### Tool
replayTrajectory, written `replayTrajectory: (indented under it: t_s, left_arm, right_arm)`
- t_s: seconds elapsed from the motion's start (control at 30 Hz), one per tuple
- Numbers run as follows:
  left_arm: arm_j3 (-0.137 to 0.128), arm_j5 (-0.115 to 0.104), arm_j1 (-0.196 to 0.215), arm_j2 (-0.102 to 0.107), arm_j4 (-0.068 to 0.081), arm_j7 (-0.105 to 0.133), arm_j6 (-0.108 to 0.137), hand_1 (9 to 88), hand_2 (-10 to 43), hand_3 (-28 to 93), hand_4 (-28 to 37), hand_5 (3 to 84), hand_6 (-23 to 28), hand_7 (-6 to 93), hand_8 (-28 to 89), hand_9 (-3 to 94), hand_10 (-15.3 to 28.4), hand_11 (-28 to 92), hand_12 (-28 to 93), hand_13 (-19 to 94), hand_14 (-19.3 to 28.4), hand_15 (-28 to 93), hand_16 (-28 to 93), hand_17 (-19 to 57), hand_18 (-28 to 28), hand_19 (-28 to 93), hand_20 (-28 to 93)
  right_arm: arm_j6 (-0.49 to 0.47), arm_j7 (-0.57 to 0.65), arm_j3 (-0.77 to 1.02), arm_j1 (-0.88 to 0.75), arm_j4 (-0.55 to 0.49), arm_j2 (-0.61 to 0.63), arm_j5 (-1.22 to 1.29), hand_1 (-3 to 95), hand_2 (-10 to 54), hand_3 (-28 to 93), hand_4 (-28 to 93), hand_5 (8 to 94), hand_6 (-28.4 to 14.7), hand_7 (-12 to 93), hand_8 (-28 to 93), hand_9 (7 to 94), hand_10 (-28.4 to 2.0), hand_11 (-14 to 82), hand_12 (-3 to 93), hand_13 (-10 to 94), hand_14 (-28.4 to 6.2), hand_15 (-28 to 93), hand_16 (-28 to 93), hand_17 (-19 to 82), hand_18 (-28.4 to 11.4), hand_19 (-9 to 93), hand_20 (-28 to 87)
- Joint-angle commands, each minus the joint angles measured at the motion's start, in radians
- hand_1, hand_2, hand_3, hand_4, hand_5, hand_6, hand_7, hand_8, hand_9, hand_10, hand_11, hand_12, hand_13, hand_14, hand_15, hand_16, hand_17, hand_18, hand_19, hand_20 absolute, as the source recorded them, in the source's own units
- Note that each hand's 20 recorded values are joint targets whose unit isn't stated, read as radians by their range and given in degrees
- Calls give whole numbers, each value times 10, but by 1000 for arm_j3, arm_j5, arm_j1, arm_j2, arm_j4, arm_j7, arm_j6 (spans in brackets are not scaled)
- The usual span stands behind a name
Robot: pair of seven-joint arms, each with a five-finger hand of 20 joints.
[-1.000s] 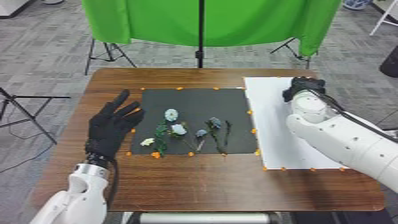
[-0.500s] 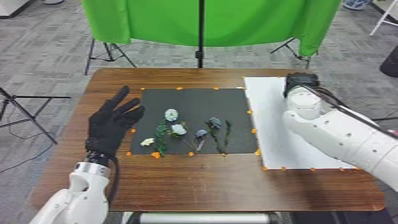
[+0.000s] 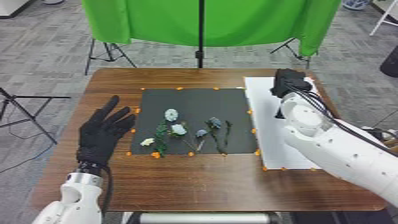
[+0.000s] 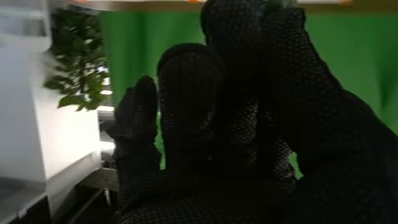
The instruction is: Arrange flowers
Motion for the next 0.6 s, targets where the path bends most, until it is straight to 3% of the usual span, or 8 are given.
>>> replayTrajectory:
  t_s: [0.03,0.13,0.2,0.3,0.43,0.6]
  left_arm:
    - [-8,23,6,-36,3,-33,-6,207,82,766,-283,347,57,107,-101,336,186,202,100,234,280,474,-78,-66,284,500,324]
    - [-12,23,9,-38,2,-36,-5,206,81,768,-283,346,58,107,-101,336,187,203,100,234,280,474,-78,-66,284,499,326]
    - [-8,19,15,-33,-1,-23,3,206,81,768,-283,346,58,107,-101,336,187,203,100,234,280,473,-78,-66,284,499,327]
    - [-7,29,2,-48,6,-47,-7,207,81,767,-283,346,57,107,-101,336,186,201,99,234,281,474,-78,-66,284,498,328]
    - [-4,34,-2,-52,9,-53,-17,207,81,768,-283,346,57,108,-101,336,187,201,99,235,280,474,-78,-65,284,498,330]
    - [-7,34,9,-51,5,-52,-13,207,81,769,-283,345,58,108,-102,337,186,201,99,235,280,473,-78,-65,284,497,331]
  right_arm:
    - [-76,-49,109,-239,-273,13,-74,544,-95,693,-283,876,35,144,12,931,-60,156,341,730,-34,660,252,253,-197,846,449]
    - [-104,-51,139,-320,-325,-2,-115,540,-95,699,-283,874,33,144,13,926,-64,165,338,723,-39,664,250,249,-200,847,449]
    - [-95,-40,136,-356,-345,-9,-134,539,-95,700,-283,872,32,143,12,924,-64,170,337,722,-40,665,249,247,-201,846,449]
    - [-91,-23,139,-400,-361,-12,-156,537,-95,703,-283,872,32,142,11,922,-64,173,334,720,-41,666,247,246,-203,847,449]
    - [-103,-38,130,-420,-368,-13,-178,534,-95,708,-283,871,33,139,8,918,-65,174,333,715,-46,667,246,243,-205,846,450]
    - [-149,-84,168,-465,-401,-12,-193,465,-95,728,-283,762,32,141,-34,859,-75,219,301,679,-65,709,192,218,-212,837,467]
